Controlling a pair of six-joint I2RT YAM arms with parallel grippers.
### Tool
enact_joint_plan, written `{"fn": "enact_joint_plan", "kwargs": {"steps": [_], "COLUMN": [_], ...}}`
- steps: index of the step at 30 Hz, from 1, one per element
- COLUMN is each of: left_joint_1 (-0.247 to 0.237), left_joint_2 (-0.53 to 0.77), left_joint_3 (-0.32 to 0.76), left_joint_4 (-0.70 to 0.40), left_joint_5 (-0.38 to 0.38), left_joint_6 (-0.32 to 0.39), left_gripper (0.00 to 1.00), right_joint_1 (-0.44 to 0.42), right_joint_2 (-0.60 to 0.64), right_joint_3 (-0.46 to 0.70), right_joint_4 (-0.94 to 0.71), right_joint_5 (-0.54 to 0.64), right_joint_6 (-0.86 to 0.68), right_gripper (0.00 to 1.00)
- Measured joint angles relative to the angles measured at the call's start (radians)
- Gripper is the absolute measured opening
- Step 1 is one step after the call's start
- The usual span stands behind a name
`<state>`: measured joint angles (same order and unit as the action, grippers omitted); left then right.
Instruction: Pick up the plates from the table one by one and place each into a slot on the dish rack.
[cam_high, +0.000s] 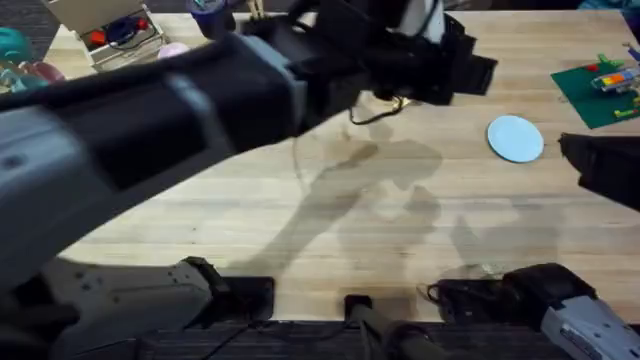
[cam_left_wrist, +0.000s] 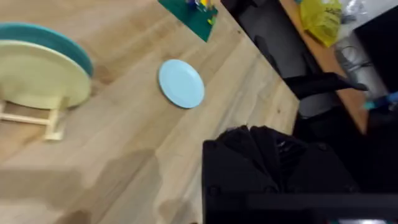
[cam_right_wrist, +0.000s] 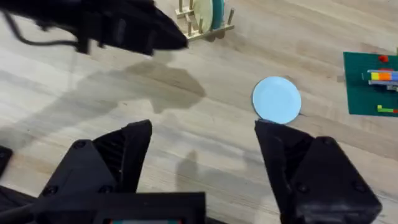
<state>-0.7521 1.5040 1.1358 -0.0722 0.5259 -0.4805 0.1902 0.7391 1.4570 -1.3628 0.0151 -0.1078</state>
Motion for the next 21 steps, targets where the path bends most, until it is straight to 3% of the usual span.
{"fn": "enact_joint_plan", "kwargs": {"steps": [9,14,21], "left_joint_1": [-0.074,-0.093,-0.127], "left_joint_2": [0.168,0.249,0.391], "left_joint_3": [0.0,0.029,0.172], "left_joint_4": [0.182,0.191,0.195], "left_joint_5": [0.024,0.029,0.021], "left_joint_6": [-0.154,-0.223,-0.277], "left_gripper": [0.038,0.038,0.038], "right_joint_1": [0.0,0.0,0.0], "right_joint_2": [0.0,0.0,0.0], "right_joint_3": [0.0,0.0,0.0], "right_joint_4": [0.0,0.0,0.0], "right_joint_5": [0.0,0.0,0.0], "right_joint_6": [0.0,0.0,0.0], "right_gripper": [0.995,0.994,0.995]}}
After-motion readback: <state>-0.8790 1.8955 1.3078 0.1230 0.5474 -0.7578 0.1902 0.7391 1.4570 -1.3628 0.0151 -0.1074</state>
